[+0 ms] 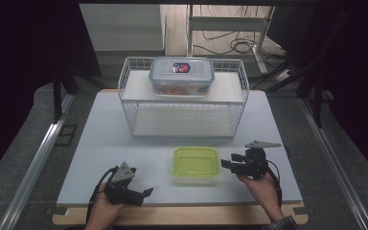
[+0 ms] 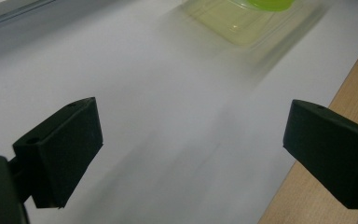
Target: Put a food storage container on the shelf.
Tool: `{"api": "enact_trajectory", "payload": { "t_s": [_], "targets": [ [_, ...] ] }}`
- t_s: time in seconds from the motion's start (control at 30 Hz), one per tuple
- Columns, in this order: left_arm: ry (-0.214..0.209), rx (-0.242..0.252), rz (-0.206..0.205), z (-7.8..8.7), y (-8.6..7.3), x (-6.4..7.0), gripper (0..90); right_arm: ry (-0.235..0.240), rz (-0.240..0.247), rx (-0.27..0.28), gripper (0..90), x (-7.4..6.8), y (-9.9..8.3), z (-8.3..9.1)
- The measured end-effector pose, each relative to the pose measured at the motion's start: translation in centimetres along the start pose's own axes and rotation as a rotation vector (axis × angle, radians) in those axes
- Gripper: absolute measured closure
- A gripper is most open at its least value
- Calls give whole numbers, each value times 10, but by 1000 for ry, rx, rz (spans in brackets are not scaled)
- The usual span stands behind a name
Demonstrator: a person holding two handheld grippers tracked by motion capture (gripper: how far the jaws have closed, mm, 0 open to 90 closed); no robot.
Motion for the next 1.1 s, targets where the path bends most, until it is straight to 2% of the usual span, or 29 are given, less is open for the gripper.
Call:
{"api": "enact_trajectory", "payload": {
  "t_s": [0.17,0.53,0.8,0.9,1.1],
  "targets": [
    [0,-2,-1,-1,0,0,46,21,-36,-3,433,-4,3,-7],
    [-4,-10,-4,-3,-1,1,47,42,-61,-32,459,-7,3,-22],
    [-4,-12,-5,-3,-1,1,47,60,-98,-57,534,-8,3,-32],
    [-4,-12,-6,-3,-1,1,47,52,-104,-71,557,-7,2,-35],
    [-4,-12,-6,-3,-1,1,47,87,-164,-121,583,-6,-3,-40]
  ]
}}
Point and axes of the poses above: each handheld gripper's, and its own axes: z roughly backward along the jaws, y roughly out of its top, x roughly to its right, the point moved 7 cm from there along -z, roughly forward along the jaws, and after that the axes turned 6 degrees about -y, right-handed, at the moved point
